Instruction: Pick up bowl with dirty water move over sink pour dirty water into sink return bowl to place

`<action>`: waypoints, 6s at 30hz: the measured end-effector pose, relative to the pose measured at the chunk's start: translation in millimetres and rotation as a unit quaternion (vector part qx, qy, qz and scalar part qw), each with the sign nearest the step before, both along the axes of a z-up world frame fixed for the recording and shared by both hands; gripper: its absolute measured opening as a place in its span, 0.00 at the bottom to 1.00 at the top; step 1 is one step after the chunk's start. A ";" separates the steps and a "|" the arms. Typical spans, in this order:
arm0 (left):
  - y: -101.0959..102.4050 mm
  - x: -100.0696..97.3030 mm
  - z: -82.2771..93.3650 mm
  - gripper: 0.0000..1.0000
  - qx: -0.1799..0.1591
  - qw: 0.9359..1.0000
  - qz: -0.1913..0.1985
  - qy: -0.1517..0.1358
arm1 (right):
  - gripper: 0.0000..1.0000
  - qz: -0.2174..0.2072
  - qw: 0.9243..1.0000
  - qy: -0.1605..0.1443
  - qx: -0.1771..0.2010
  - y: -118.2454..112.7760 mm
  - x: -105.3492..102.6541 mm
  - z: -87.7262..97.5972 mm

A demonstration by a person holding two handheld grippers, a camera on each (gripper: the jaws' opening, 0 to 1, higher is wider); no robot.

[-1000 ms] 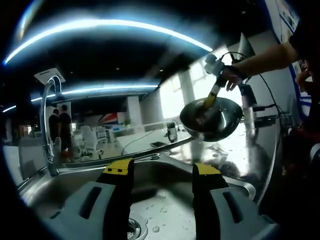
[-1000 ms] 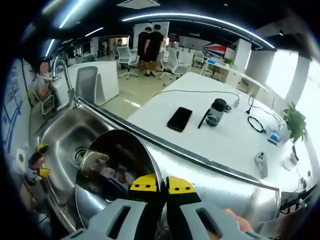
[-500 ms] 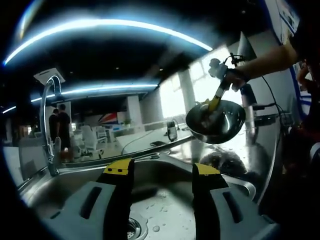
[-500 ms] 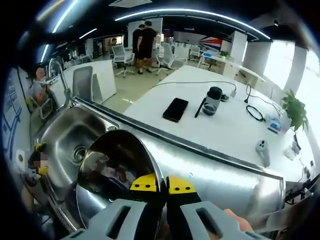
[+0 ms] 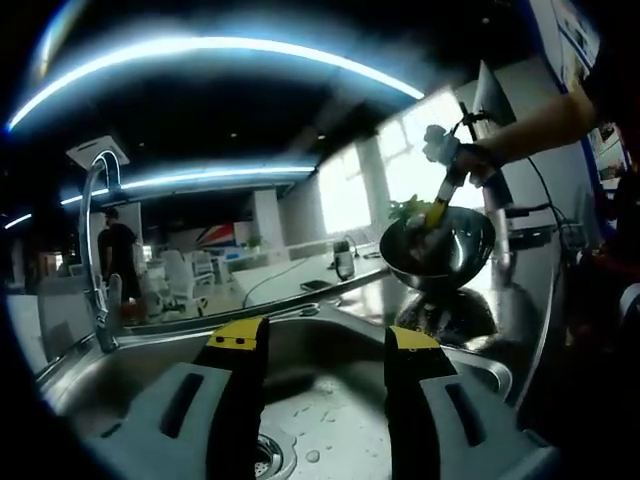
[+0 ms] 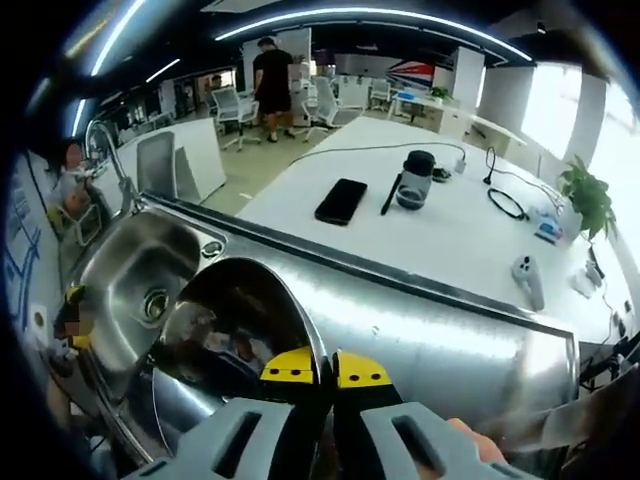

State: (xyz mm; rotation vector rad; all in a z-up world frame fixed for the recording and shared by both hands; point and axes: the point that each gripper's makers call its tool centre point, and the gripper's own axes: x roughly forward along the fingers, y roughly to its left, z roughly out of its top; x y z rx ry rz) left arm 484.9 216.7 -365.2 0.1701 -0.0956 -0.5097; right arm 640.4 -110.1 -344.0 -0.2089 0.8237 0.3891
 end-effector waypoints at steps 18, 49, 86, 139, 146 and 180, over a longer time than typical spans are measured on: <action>0.0 0.8 -0.5 0.44 0.001 1.000 0.001 -0.001 | 0.00 -0.013 1.000 0.014 -0.004 -11.6 4.0 -14.8; 0.2 3.0 -3.2 0.44 0.011 1.000 0.001 0.002 | 0.02 0.024 0.998 -0.013 -0.063 -25.8 7.4 -32.1; -0.2 2.5 -1.3 0.44 0.000 1.000 0.001 0.003 | 0.07 0.060 0.994 -0.038 -0.079 -38.2 12.4 -44.2; -2.0 -0.1 -1.7 0.44 0.001 1.000 -0.002 0.005 | 0.28 0.019 0.981 -0.190 0.030 -35.6 9.9 14.5; -2.8 -0.3 -2.3 0.44 0.002 1.000 -0.004 0.006 | 0.28 0.036 0.976 -0.215 0.028 -28.7 2.0 21.6; -0.9 0.7 0.7 0.44 -0.010 1.000 -0.005 0.004 | 0.35 0.106 0.946 -0.290 0.099 -5.6 -59.7 47.4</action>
